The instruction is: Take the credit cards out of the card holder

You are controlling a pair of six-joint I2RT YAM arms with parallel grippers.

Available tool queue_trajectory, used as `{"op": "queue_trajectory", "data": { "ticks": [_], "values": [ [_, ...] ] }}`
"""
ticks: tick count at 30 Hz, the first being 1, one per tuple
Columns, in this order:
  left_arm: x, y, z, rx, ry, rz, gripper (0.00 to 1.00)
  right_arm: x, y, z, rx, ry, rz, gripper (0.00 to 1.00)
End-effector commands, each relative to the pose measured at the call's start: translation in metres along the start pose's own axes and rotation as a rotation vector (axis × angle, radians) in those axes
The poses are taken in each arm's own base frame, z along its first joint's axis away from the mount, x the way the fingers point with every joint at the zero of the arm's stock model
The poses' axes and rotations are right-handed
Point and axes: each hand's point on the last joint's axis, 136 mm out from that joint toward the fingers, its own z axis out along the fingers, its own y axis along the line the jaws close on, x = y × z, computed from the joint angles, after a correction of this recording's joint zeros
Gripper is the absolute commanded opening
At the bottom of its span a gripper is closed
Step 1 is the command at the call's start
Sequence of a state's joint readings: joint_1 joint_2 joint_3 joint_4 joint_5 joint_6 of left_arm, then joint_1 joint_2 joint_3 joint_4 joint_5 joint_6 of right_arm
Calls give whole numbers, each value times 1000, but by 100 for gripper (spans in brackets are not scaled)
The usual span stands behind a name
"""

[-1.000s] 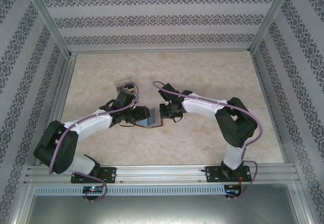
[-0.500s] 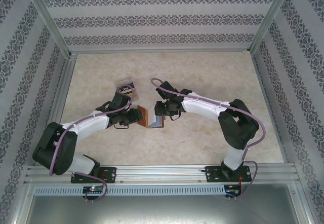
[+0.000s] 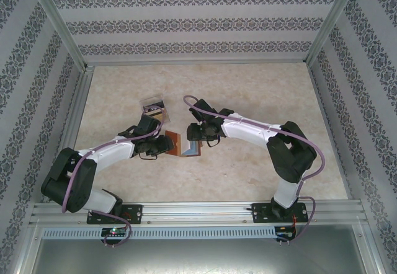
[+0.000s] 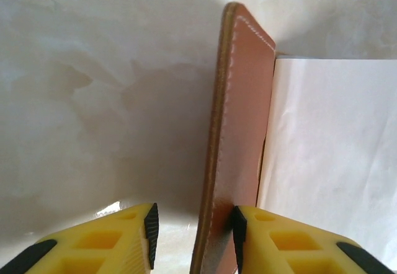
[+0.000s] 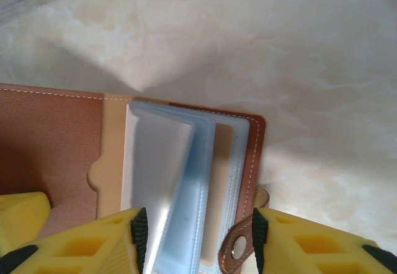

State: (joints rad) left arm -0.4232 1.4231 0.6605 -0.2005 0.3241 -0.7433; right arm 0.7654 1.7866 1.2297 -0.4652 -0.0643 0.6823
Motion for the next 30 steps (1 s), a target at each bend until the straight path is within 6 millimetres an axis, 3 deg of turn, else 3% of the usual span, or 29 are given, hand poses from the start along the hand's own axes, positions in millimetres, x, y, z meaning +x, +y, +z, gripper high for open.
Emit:
{"op": "queue_trajectory", "data": {
  "ticks": [1, 5, 7, 9, 18, 25, 30],
  "values": [
    [0, 2, -1, -2, -8, 3, 35, -15, 13, -28, -5, -91, -46, 53],
    [-1, 3, -1, -6, -10, -1, 27, -12, 34, -29, -68, -66, -76, 56],
    [-1, 3, 0, -8, -9, -4, 20, -7, 44, -23, -117, -36, -75, 57],
    [0, 3, 0, -5, -7, -5, 19, -2, 49, -16, -150, -7, -57, 62],
    [1, 2, 1, 3, -2, -10, 19, 14, 33, 17, -159, 84, 24, 71],
    [0, 0, 1, 12, -2, -12, 19, 19, 26, 27, -151, 105, 49, 77],
    [1, 0, 1, 16, -2, -12, 19, 20, 33, 29, -211, 122, 65, 77]
  ]
}}
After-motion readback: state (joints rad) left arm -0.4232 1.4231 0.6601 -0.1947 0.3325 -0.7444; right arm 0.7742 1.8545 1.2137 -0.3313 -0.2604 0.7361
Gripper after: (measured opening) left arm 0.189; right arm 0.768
